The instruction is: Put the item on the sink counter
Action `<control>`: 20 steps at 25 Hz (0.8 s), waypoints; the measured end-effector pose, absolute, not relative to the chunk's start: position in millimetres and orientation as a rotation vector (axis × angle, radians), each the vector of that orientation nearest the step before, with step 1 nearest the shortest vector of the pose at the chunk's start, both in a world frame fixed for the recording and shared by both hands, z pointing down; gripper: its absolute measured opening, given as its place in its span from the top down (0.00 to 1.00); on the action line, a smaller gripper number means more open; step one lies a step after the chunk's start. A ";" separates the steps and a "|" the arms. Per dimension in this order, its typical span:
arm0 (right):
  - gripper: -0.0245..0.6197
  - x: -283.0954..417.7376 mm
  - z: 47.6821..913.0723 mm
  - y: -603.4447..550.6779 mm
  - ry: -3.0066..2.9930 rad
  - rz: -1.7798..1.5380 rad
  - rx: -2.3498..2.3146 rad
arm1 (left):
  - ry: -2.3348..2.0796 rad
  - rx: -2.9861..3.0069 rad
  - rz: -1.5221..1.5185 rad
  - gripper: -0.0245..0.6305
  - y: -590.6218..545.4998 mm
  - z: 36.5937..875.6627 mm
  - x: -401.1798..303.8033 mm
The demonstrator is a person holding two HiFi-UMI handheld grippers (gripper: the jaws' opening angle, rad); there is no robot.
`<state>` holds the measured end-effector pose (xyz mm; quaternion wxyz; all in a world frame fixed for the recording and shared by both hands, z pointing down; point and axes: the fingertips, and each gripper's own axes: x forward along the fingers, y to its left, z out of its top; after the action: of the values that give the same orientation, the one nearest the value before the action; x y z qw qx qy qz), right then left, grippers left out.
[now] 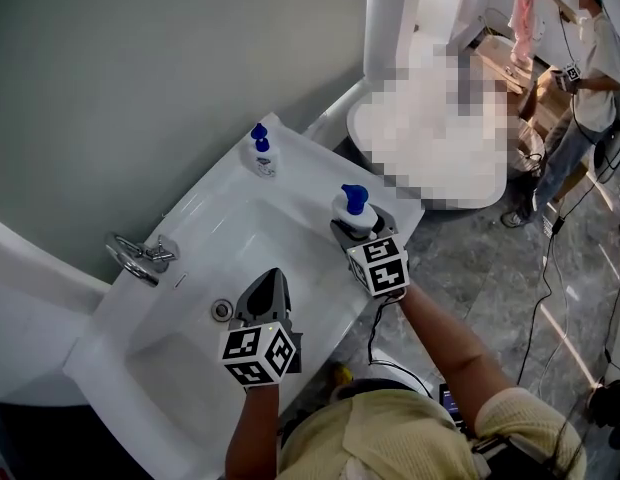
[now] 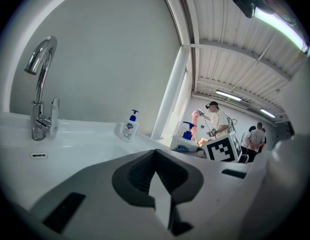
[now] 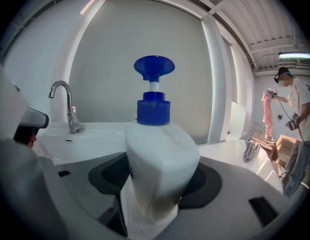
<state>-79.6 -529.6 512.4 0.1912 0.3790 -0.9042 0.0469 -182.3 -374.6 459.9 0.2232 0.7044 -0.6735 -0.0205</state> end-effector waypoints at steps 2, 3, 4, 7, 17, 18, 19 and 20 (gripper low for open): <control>0.50 -79.3 512.0 -529.5 -2.543 0.131 1.065 | -1.854 1.950 -0.058 0.92 -374.6 459.8 -181.4; 0.50 -79.2 511.7 -529.2 -2.547 0.130 1.062 | -1.852 1.952 -0.059 0.92 -374.7 459.5 -180.9; 0.50 -79.3 511.1 -528.7 -2.556 0.128 1.059 | -1.850 1.954 -0.060 0.92 -374.7 459.3 -180.7; 0.50 -79.7 504.9 -527.4 -2.596 0.096 1.068 | -1.844 1.957 -0.063 0.92 -374.4 459.3 -181.1; 0.50 -68.2 480.4 -520.7 -2.629 0.046 1.131 | -1.832 1.962 -0.088 0.92 -364.9 455.8 -181.7; 0.50 -66.7 477.5 -518.6 -2.633 0.042 1.137 | -1.831 1.961 -0.090 0.92 -363.5 455.8 -181.9; 0.50 -64.9 474.3 -516.5 -2.638 0.041 1.146 | -1.830 1.962 -0.089 0.92 -362.1 455.7 -181.9; 0.50 -62.8 471.3 -514.5 -2.642 0.039 1.154 | -1.830 1.963 -0.088 0.92 -360.9 455.5 -181.8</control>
<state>-62.8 -514.5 471.3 0.1286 0.3970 -0.9087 0.0134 -181.8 -360.9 455.5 0.2263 0.7121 -0.6639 -0.0319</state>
